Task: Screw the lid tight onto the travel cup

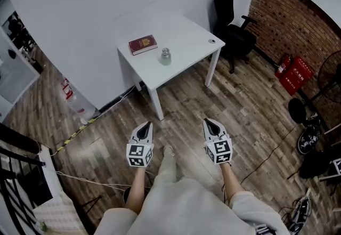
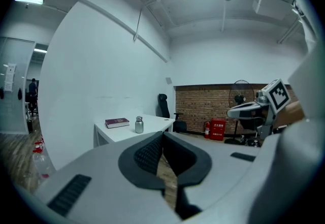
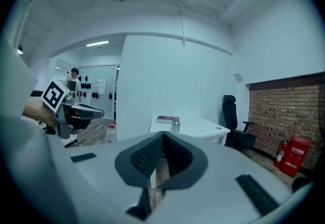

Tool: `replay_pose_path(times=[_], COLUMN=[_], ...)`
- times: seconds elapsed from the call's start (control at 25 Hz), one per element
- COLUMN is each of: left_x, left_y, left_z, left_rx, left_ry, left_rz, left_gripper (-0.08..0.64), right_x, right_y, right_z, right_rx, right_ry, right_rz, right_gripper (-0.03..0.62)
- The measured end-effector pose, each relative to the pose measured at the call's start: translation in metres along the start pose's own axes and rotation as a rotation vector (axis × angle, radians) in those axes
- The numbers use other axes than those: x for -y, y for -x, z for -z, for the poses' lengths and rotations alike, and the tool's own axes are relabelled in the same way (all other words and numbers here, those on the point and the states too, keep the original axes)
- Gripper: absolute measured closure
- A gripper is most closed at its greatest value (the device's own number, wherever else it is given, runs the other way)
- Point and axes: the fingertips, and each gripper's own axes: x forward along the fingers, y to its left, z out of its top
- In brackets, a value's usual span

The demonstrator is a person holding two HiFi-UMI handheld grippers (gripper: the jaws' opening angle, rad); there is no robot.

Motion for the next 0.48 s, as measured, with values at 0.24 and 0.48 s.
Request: replay_pose_path(times=[0.24,0.48], left_x=[-0.035,-0.076], left_y=[-0.049,-0.113], left_z=[0.0,-0.016], left_rx=[-0.008,0.005], left_ry=[0.018,0.03], left_rz=[0.006,0.032], left_gripper=[0.552,0.552], right_x=[0.014,0.033], right_y=[-0.056,-0.122], right_z=[-0.005,-0.02], right_rx=[-0.014,-0.025], right_ry=[0.002,0.007], right_rz=[0.001,0.012], right_gripper=[0.593,0.592])
